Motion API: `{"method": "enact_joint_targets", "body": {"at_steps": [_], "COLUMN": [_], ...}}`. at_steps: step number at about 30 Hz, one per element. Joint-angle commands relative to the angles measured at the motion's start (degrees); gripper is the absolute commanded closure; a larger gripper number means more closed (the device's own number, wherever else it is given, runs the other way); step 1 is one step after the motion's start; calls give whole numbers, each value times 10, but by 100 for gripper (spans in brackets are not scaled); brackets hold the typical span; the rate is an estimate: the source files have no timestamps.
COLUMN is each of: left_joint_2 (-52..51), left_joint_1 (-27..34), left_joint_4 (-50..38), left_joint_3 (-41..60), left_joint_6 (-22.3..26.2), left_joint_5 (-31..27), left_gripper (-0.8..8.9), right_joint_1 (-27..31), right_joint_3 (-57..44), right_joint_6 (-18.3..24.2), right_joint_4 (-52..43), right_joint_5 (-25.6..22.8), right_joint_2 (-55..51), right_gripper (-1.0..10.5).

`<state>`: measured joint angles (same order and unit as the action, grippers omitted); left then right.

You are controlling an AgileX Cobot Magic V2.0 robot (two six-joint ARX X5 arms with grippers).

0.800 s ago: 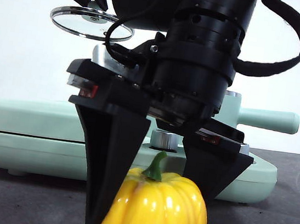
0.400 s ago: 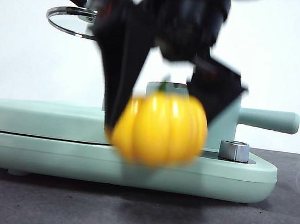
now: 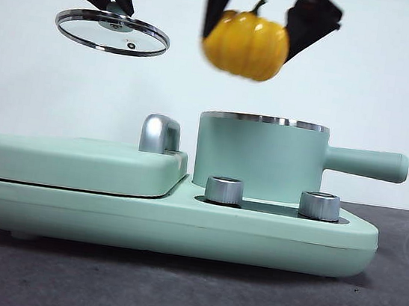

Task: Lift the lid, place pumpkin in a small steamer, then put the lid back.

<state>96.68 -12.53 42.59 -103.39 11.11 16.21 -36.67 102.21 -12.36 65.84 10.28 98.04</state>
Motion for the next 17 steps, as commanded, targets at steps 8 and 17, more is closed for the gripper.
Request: {"method": "enact_joint_targets", "body": {"at_steps": [8, 17], "left_joint_2": [-7, -7], "left_joint_1": [-1, -1], "left_joint_4": [-14, -9], "left_joint_3": [-23, -23], "left_joint_6": [-2, -2], "left_joint_5": [1, 1], "left_gripper": [696, 696], "right_joint_1": [77, 80], "right_joint_3": [97, 124], "right_joint_6": [55, 75], "right_joint_4": [18, 15], "right_joint_5": [2, -8], "right_joint_2": [91, 178], "right_gripper": [648, 648]}}
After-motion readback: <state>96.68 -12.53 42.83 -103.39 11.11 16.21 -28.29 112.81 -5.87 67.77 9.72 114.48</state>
